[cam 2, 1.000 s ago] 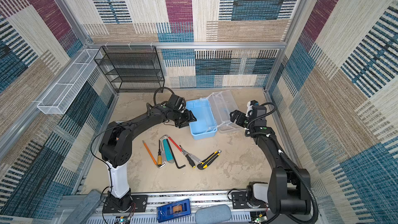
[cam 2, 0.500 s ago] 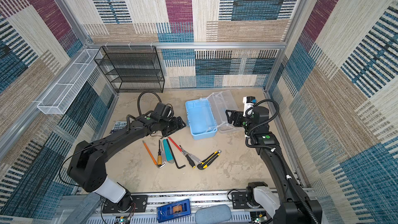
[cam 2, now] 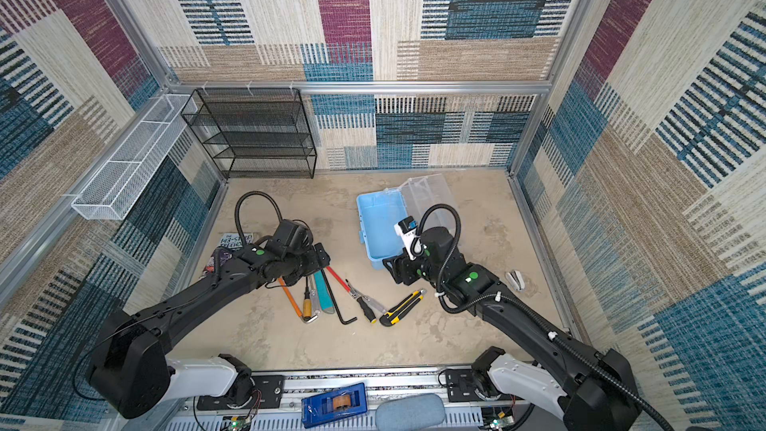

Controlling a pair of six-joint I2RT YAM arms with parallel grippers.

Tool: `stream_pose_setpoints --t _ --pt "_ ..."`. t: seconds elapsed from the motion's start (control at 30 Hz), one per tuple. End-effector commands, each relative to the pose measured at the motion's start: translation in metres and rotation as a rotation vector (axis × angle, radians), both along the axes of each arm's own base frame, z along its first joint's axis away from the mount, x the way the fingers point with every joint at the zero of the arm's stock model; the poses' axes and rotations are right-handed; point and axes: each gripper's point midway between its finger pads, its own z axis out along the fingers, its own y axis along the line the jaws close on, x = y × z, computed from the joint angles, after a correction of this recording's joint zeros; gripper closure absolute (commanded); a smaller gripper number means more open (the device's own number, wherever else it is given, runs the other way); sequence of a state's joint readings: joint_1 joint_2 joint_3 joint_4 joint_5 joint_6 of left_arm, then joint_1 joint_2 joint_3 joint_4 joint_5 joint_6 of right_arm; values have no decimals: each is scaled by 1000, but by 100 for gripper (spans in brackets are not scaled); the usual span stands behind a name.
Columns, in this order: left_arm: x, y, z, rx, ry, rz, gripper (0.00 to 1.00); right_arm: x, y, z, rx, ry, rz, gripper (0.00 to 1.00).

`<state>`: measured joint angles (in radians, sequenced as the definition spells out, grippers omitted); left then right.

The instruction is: Pack the tool kit

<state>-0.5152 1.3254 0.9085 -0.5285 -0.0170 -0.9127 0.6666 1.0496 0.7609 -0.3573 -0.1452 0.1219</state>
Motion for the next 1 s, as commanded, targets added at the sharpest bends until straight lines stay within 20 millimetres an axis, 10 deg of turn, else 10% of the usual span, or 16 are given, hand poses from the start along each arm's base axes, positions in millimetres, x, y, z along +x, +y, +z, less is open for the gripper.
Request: stream_pose_setpoints --t 0.0,0.53,0.97 --pt "-2 11 -3 11 -1 71 9 -8 6 -15 -77 -3 13 34" --pt "-14 21 -9 21 31 112 10 -47 43 -105 -314 220 101 49" --pt "-22 25 -17 7 36 127 9 -45 40 -137 -417 275 80 54"
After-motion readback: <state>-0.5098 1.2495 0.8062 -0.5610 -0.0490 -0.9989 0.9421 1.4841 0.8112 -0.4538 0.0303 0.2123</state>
